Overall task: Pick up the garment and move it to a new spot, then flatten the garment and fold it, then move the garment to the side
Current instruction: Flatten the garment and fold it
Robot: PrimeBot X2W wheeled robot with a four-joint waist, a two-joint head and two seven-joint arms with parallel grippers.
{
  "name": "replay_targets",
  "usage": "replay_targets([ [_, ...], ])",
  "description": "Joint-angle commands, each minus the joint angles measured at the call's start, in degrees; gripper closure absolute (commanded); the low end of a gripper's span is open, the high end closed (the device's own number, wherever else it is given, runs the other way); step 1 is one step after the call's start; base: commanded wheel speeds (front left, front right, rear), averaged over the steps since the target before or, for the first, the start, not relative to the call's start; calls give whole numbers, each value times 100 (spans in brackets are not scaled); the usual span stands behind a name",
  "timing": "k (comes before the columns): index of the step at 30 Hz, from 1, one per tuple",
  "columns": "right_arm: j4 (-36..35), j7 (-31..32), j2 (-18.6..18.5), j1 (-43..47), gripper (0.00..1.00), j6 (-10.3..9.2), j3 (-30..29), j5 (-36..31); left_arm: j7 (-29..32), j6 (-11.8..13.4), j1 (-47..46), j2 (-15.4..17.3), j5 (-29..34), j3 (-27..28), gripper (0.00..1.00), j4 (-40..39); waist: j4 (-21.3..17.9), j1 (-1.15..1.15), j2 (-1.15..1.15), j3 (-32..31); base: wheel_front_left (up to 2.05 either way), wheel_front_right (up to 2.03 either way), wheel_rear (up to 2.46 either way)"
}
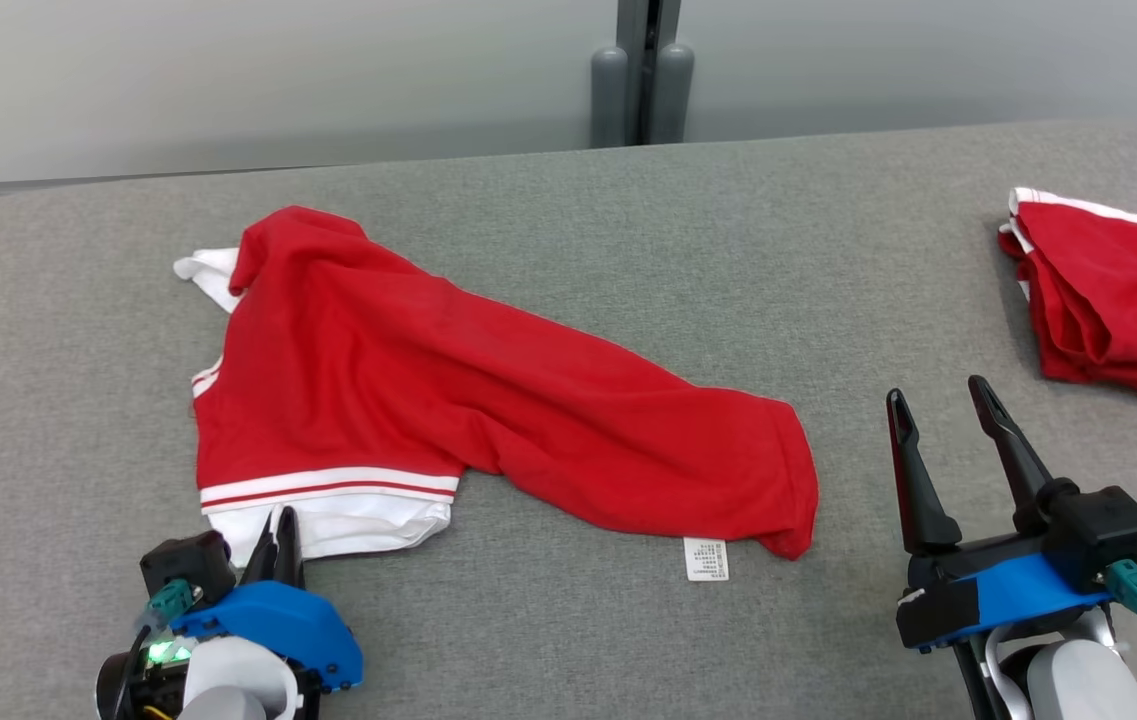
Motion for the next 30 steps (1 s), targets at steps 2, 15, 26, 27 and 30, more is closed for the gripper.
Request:
replay_targets([
  [2, 28, -42, 0, 26, 0, 1, -4, 23, -99, 41, 139, 37, -11, -3, 100, -119, 56, 0, 0, -40, 0, 0, 0],
  [15, 132, 12, -1, 274, 0, 1, -84, 14, -70, 240, 1325, 26, -62, -127, 0, -1088, 458, 0, 0, -437, 0, 0, 0],
  [26, 218, 45, -1, 576, 0, 1, -236, -94, -564, 193, 1627, 176, -236, 151, 0, -1453, 401, 0, 0, -752, 0, 0, 0],
  [27, 223, 39, -1, 602, 0, 1, -243, -80, -637, 141, 1592, 188, -227, 142, 0, -1524, 390, 0, 0, -780, 0, 0, 0],
  [30, 271, 17, -1, 667, 0, 1, -247, -45, -791, 54, 1495, 206, -153, 94, 0, -1771, 361, 0, 0, -884, 0, 0, 0],
])
